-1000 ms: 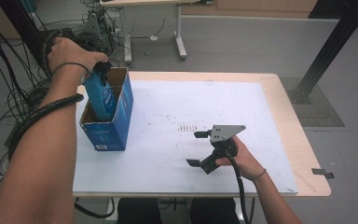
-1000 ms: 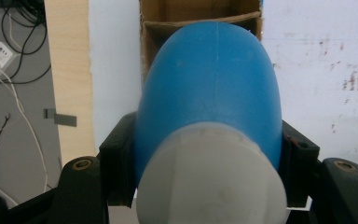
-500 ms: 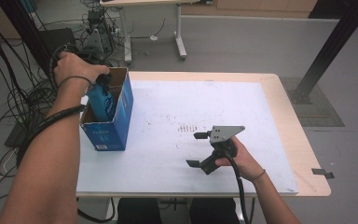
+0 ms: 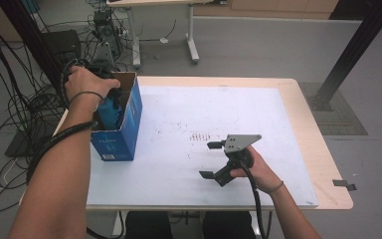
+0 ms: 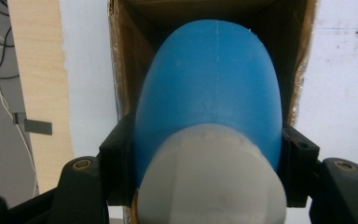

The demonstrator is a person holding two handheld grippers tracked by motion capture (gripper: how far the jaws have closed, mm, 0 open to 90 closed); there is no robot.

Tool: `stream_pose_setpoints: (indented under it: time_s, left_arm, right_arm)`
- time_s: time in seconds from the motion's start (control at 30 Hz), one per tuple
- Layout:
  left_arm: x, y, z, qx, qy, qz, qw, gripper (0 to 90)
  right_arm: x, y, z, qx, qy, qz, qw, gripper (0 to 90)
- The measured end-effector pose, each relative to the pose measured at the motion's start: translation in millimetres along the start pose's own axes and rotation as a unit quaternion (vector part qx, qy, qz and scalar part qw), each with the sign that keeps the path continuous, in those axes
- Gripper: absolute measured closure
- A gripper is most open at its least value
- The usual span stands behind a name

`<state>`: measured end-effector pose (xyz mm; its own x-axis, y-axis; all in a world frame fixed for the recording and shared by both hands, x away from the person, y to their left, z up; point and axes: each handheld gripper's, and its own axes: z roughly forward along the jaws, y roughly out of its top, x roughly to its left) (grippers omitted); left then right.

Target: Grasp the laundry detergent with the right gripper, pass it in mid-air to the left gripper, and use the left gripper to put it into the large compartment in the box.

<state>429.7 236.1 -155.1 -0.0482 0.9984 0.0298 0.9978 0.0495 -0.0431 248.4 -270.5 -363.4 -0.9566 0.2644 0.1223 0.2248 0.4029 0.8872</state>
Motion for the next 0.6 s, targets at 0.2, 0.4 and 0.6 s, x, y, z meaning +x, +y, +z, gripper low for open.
stream_pose_setpoints:
  time_s: [0.2, 0.4, 0.6]
  left_arm:
    - [3.0, 0.0, 12.0, 0.006, -0.002, 0.000, 1.0000, 37.3]
    - [3.3, -0.7, 22.8, 0.010, -0.004, 0.000, 0.9999, 37.3]
    - [2.0, 0.2, 30.1, 0.015, -0.003, 0.004, 0.9999, 37.3]
  right_arm:
    - [-0.6, 0.1, 0.5, 0.002, 0.001, 0.001, 1.0000, 2.2]
    - [-0.7, -0.5, 1.3, 0.004, 0.000, 0.002, 1.0000, 2.2]
    - [-0.5, -0.1, 3.6, 0.004, 0.002, 0.002, 1.0000, 2.2]
